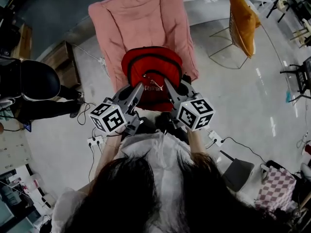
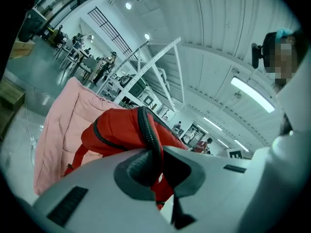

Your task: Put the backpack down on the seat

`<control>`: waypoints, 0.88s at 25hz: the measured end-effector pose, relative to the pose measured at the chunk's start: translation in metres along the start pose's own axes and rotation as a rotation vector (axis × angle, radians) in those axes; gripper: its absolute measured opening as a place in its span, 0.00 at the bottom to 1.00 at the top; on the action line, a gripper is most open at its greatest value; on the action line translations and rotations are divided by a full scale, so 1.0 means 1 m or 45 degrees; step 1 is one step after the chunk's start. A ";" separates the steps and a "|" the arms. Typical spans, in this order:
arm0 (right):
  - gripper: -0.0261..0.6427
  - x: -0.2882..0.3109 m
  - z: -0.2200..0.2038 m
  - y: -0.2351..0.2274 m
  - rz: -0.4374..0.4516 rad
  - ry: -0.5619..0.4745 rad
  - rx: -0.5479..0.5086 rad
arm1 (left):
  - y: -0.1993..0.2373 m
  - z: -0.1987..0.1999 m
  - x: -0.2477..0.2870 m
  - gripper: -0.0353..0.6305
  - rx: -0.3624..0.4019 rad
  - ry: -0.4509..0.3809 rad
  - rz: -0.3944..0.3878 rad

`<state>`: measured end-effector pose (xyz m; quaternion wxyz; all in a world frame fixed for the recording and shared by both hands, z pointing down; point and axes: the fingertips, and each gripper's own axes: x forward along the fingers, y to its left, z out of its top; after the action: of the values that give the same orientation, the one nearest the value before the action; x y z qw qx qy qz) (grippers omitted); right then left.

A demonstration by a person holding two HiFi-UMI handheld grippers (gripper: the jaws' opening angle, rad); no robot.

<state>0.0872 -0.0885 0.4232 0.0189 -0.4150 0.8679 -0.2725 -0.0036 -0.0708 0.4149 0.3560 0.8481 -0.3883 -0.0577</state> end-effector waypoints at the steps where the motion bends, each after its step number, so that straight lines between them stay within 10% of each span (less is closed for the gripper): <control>1: 0.11 -0.002 0.001 -0.004 -0.003 -0.002 0.001 | -0.002 -0.001 0.004 0.10 0.002 0.005 -0.001; 22: 0.11 0.095 0.015 -0.075 -0.042 0.107 0.092 | 0.082 0.040 0.090 0.10 -0.030 0.130 0.046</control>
<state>0.0822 -0.2026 0.4654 -0.0070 -0.4164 0.8506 -0.3209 -0.0072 -0.1926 0.4548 0.3864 0.8385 -0.3841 -0.0124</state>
